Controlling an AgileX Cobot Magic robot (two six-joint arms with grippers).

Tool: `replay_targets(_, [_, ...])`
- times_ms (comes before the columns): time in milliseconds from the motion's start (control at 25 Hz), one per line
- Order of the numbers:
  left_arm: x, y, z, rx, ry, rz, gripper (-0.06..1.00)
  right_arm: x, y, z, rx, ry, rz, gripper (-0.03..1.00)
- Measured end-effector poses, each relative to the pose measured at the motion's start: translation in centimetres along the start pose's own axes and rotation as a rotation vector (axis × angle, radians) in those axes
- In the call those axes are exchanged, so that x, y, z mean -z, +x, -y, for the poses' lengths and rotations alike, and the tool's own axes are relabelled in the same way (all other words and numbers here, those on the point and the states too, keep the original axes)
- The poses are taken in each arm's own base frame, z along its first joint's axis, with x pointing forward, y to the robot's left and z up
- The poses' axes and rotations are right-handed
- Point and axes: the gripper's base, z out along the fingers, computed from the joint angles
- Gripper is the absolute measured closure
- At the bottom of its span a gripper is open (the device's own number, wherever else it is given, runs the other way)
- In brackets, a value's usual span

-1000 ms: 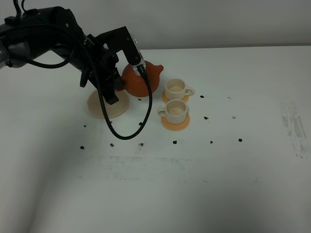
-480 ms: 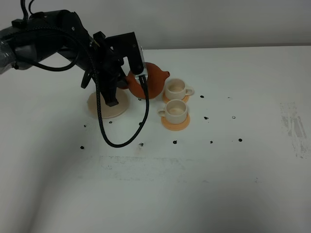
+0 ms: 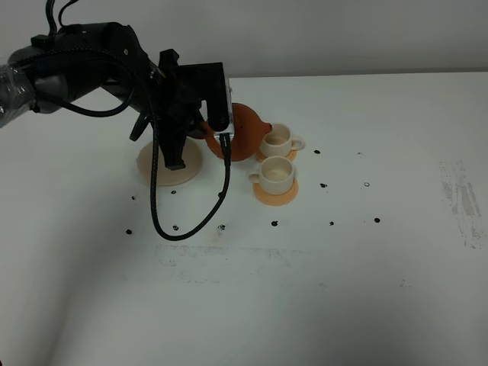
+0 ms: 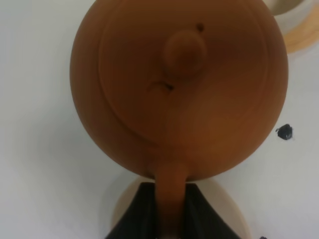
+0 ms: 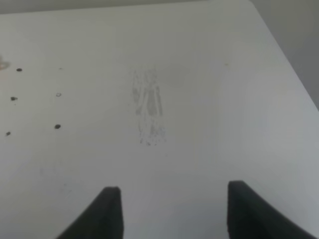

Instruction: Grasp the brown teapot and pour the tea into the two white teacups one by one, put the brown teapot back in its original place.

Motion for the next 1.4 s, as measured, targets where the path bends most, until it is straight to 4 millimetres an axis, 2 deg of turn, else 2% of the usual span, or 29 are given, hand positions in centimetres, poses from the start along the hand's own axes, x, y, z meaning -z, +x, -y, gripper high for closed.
replay_targets(480, [-0.7, 0.1, 0.3, -0.111, 0.003, -0.043, 0.84, 0.0, 0.0, 0.0, 0.000, 0.000, 0.000, 0.52])
replay_targets(1400, [-1.8, -1.6, 0.7, -0.309, -0.081, -0.083, 0.84, 0.0, 0.0, 0.0, 0.000, 0.000, 0.000, 0.52])
